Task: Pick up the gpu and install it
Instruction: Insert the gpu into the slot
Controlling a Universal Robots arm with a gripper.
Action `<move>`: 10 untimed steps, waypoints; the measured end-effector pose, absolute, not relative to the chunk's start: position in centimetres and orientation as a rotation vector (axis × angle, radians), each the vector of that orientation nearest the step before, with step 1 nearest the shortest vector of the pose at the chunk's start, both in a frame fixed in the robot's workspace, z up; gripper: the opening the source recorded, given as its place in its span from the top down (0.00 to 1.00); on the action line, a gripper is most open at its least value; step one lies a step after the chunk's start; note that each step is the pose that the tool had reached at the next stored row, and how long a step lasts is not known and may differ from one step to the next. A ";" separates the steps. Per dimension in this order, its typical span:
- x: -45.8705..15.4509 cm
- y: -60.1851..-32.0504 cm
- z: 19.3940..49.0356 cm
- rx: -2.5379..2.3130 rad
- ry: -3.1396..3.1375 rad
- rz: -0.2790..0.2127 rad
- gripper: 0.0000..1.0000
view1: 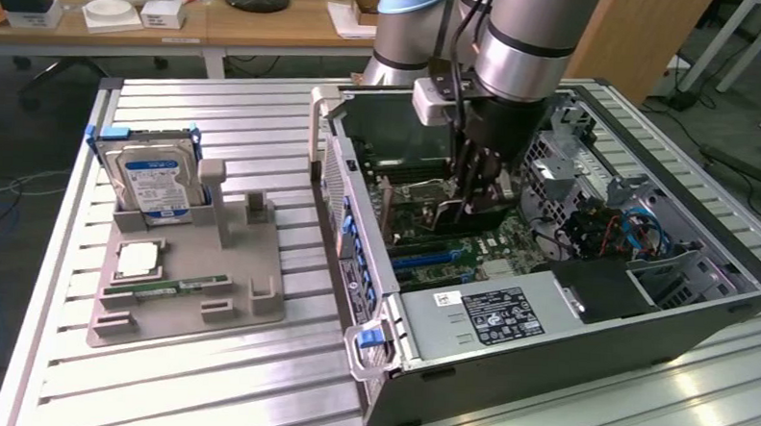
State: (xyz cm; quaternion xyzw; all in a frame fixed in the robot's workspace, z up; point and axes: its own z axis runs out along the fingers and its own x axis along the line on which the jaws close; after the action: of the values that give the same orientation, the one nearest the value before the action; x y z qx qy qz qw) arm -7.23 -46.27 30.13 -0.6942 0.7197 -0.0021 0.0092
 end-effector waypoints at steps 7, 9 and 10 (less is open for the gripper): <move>-7.2 -46.3 28.9 -2.168 2.248 -0.006 0.74; -7.2 -46.3 28.6 -2.168 2.248 -0.006 0.74; -7.2 -46.3 28.4 -2.168 2.248 -0.006 0.74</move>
State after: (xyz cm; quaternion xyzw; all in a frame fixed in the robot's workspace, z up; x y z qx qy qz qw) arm -7.24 -46.27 28.42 -0.6942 0.7197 -0.0019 0.0093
